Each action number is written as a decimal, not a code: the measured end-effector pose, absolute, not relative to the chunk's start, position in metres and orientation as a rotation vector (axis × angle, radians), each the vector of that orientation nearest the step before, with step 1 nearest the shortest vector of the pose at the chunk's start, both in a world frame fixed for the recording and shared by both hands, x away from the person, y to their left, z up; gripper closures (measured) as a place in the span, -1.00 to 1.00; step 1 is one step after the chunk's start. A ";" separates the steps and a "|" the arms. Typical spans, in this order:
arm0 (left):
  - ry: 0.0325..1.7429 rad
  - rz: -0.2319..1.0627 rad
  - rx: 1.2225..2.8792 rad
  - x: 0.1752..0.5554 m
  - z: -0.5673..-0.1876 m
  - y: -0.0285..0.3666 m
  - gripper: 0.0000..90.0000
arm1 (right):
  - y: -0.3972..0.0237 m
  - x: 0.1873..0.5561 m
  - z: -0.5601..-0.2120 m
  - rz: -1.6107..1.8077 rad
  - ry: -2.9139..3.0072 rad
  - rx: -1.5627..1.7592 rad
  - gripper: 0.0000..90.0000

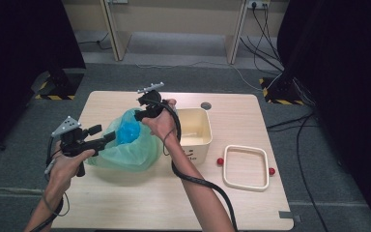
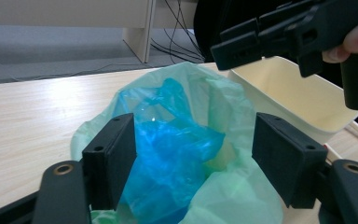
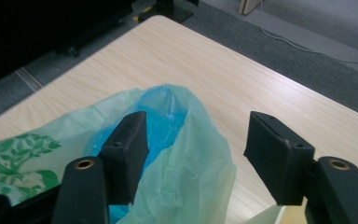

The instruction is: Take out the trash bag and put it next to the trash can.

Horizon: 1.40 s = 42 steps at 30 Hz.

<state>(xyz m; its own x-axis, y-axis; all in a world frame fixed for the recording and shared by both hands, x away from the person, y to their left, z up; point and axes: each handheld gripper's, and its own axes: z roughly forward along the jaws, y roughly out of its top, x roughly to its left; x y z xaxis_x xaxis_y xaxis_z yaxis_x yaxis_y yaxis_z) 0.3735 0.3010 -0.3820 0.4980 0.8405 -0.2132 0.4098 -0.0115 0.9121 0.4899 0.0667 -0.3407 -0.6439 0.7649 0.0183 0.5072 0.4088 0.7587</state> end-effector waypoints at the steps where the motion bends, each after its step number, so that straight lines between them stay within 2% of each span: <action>1: 1.093 0.482 1.626 0.373 -0.382 0.301 -0.35 | 0.067 0.490 -0.341 1.086 2.338 1.100 -0.16; 10: 1.044 0.459 1.635 0.367 -0.376 0.284 -0.37 | 0.035 0.486 -0.316 1.176 2.268 1.107 -0.23; 20: 0.962 0.388 1.696 0.353 -0.375 0.249 -0.48 | -0.014 0.478 -0.309 1.191 2.197 1.153 -0.30; 34: 0.872 0.282 1.769 0.331 -0.394 0.200 -0.54 | -0.122 0.458 -0.324 1.169 2.086 1.260 -0.40; 42: 0.847 0.274 1.812 0.324 -0.416 0.182 -0.57 | -0.171 0.445 -0.342 1.162 2.024 1.343 -0.40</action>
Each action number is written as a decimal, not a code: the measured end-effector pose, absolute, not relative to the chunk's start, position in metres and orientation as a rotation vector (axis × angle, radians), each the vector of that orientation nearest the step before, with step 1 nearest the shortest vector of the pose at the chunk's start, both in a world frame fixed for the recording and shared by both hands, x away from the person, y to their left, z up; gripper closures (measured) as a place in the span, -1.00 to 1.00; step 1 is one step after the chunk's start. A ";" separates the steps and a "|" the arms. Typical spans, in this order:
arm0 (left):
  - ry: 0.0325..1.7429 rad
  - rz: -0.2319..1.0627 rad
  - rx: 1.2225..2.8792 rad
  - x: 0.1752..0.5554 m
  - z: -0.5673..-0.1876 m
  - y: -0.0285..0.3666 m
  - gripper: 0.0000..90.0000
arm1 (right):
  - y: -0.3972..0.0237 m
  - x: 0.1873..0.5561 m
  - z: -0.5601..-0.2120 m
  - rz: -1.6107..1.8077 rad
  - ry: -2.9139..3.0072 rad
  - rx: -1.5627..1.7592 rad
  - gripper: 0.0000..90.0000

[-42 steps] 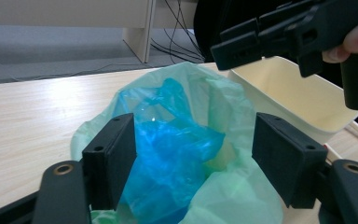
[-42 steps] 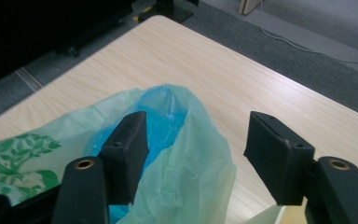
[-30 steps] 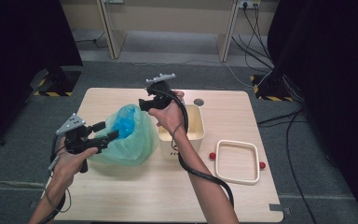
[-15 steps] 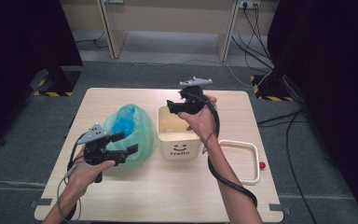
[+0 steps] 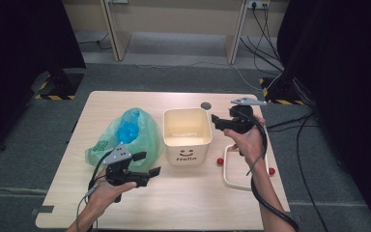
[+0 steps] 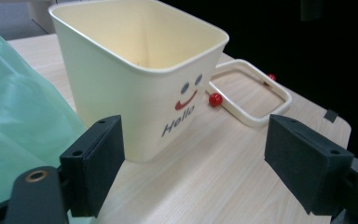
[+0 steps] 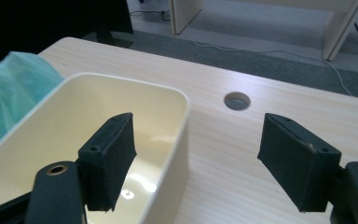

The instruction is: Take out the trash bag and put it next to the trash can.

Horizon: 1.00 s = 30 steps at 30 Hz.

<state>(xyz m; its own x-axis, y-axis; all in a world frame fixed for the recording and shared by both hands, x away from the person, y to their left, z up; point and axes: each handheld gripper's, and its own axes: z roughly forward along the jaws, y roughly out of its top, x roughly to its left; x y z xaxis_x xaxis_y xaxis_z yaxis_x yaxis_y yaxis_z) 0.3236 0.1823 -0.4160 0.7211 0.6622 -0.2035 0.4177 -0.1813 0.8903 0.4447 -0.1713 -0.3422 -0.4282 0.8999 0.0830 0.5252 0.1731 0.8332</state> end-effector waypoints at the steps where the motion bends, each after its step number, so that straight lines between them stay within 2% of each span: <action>1: 0.850 0.273 1.817 0.323 -0.419 0.181 -0.57 | -0.177 0.443 -0.345 1.161 2.017 1.353 -0.40; 15: 0.830 0.251 1.879 0.309 -0.462 0.174 -0.57 | -0.231 0.420 -0.379 1.119 1.937 1.470 -0.40; 30: 0.819 0.297 1.980 0.305 -0.502 0.182 -0.58 | -0.256 0.399 -0.424 1.046 1.900 1.570 -0.38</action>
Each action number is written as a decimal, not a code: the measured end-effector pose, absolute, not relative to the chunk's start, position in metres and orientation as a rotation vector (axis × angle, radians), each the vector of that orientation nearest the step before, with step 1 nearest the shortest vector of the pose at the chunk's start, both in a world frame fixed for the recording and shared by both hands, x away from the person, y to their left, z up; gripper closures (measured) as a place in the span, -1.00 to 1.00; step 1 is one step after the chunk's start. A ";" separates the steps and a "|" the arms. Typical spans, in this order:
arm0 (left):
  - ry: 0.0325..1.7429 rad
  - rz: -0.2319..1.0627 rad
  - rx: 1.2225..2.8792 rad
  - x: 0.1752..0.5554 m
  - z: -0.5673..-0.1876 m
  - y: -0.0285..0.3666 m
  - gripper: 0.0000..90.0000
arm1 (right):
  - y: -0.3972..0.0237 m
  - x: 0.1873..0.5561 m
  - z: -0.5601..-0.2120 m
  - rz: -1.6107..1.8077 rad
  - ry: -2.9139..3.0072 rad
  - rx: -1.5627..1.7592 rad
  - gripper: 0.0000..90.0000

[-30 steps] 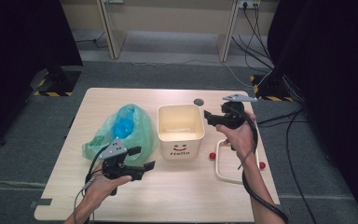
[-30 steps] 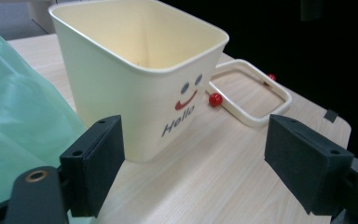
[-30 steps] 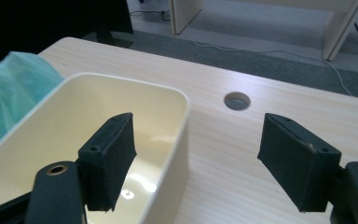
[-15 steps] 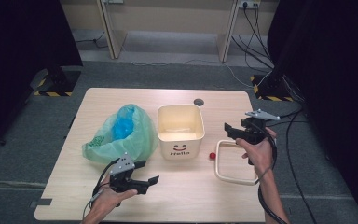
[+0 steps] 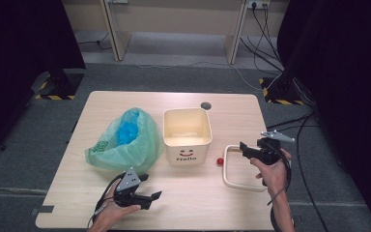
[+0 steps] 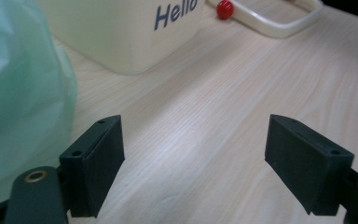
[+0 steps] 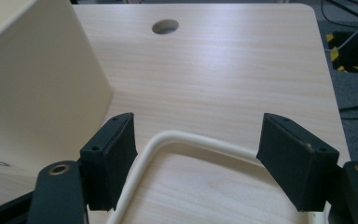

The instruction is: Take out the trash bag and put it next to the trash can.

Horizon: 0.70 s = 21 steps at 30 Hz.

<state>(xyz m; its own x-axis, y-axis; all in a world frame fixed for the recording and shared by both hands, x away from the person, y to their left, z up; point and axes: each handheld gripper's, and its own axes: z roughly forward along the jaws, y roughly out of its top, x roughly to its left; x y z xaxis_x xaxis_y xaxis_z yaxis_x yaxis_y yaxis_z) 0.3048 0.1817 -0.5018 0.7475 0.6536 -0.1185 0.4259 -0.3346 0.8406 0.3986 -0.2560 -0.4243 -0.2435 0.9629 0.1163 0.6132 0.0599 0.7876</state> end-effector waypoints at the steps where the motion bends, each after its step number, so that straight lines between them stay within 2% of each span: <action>1: 0.823 0.303 1.997 0.306 -0.505 0.183 -0.58 | -0.259 0.396 -0.431 1.026 1.893 1.580 -0.38; 15: 0.842 0.385 2.105 0.311 -0.519 0.188 -0.58 | -0.272 0.389 -0.460 0.952 1.842 1.640 -0.37; 21: 0.868 0.377 2.148 0.312 -0.522 0.188 -0.58 | -0.278 0.387 -0.468 0.924 1.839 1.655 -0.37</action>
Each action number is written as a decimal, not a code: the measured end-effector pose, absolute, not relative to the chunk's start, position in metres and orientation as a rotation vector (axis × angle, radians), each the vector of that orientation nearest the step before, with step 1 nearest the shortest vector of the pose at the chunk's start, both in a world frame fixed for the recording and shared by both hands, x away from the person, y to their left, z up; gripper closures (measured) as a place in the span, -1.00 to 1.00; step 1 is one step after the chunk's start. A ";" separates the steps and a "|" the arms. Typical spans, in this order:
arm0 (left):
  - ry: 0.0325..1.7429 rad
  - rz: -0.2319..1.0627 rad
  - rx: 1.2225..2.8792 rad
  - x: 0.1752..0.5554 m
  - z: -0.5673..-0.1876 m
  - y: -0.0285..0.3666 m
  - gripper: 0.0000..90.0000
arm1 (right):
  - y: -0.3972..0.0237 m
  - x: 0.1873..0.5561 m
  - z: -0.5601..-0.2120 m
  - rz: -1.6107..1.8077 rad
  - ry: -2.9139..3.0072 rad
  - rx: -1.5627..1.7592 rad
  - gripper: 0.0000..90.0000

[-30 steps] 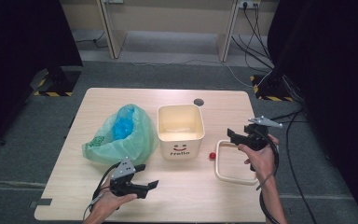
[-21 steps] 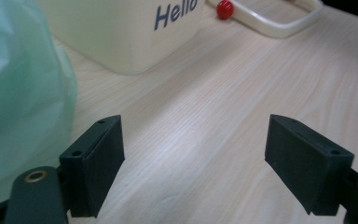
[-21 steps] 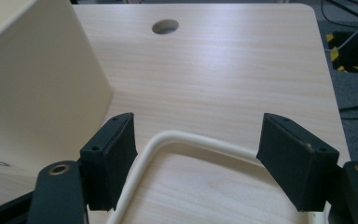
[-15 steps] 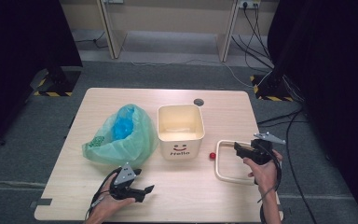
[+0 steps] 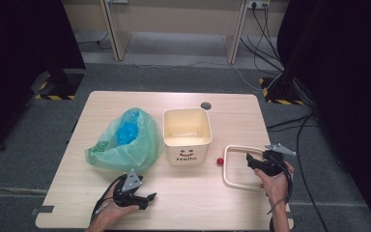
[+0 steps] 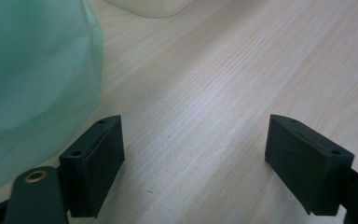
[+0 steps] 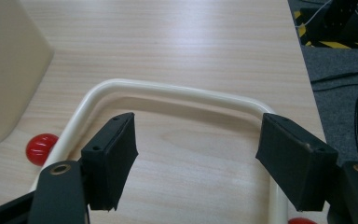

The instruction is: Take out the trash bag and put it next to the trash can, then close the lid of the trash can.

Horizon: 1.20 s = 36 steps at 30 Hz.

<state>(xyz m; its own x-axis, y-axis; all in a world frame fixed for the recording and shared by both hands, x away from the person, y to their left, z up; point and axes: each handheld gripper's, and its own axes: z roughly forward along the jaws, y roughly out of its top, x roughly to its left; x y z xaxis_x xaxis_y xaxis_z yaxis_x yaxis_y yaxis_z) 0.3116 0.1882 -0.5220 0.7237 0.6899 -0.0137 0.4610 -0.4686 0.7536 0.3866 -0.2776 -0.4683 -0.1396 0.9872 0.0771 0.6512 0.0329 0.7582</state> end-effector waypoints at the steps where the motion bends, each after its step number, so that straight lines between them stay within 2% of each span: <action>1: 0.881 0.369 2.145 0.312 -0.522 0.189 -0.61 | -0.279 0.386 -0.469 0.921 1.836 1.662 -0.36; 20: 0.886 0.374 2.146 0.312 -0.522 0.189 -0.64 | -0.296 0.389 -0.485 0.823 1.802 1.731 -0.33; 28: 0.887 0.374 2.148 0.312 -0.522 0.189 -0.64 | -0.307 0.393 -0.492 0.795 1.793 1.753 -0.23; 36: 0.887 0.373 2.147 0.313 -0.522 0.189 -0.65 | -0.315 0.396 -0.500 0.766 1.788 1.778 0.03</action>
<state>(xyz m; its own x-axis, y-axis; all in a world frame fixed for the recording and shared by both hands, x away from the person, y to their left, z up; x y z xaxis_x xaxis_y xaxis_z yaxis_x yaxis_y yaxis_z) 0.3125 0.1892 -0.5223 0.7146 0.6992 -0.0209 0.4743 -0.4624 0.7492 0.3960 -0.3149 -0.5002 -0.0216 0.9990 0.0385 0.7171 -0.0113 0.6969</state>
